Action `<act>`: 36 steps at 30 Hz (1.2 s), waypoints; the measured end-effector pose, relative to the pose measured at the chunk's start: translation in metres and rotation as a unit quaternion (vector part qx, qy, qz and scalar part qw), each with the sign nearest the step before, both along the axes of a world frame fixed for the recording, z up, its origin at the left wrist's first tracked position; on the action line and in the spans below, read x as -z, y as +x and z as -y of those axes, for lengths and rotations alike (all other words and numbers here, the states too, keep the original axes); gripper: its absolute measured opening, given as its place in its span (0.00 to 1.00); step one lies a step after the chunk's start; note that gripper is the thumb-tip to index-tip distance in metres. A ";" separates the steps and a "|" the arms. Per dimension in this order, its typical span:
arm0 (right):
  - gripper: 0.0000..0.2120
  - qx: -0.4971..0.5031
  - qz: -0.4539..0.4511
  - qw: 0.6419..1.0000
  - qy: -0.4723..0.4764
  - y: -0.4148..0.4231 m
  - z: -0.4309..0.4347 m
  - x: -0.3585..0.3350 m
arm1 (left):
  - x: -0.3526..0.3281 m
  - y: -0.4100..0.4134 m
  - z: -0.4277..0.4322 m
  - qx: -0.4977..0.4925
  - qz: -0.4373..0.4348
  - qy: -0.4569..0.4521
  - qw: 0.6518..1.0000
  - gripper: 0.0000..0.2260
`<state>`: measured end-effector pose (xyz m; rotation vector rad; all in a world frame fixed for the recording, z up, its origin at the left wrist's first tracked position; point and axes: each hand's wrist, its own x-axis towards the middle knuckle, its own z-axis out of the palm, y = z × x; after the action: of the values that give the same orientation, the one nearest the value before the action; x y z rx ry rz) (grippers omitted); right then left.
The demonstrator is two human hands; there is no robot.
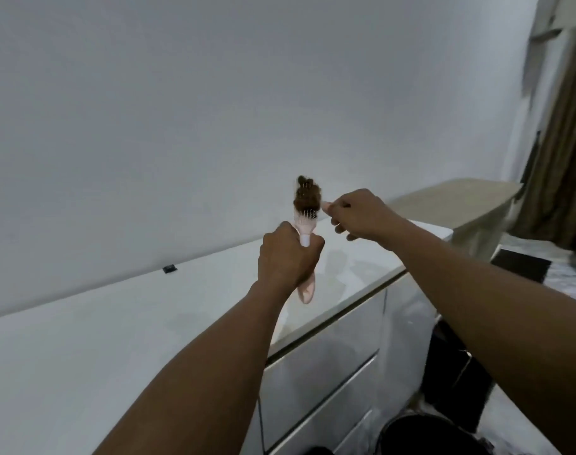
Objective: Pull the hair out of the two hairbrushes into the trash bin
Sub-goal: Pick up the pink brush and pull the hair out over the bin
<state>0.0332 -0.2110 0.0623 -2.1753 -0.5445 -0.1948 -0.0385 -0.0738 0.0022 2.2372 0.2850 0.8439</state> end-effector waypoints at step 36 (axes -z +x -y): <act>0.12 0.265 -0.331 0.876 0.230 0.046 0.258 0.442 | 0.396 0.109 0.239 0.316 -0.351 -0.063 0.879 0.06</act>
<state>0.0791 -0.4692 -0.3793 -1.7140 0.4583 0.1271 0.0706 -0.3125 -0.3938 2.2153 -0.0755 -0.3400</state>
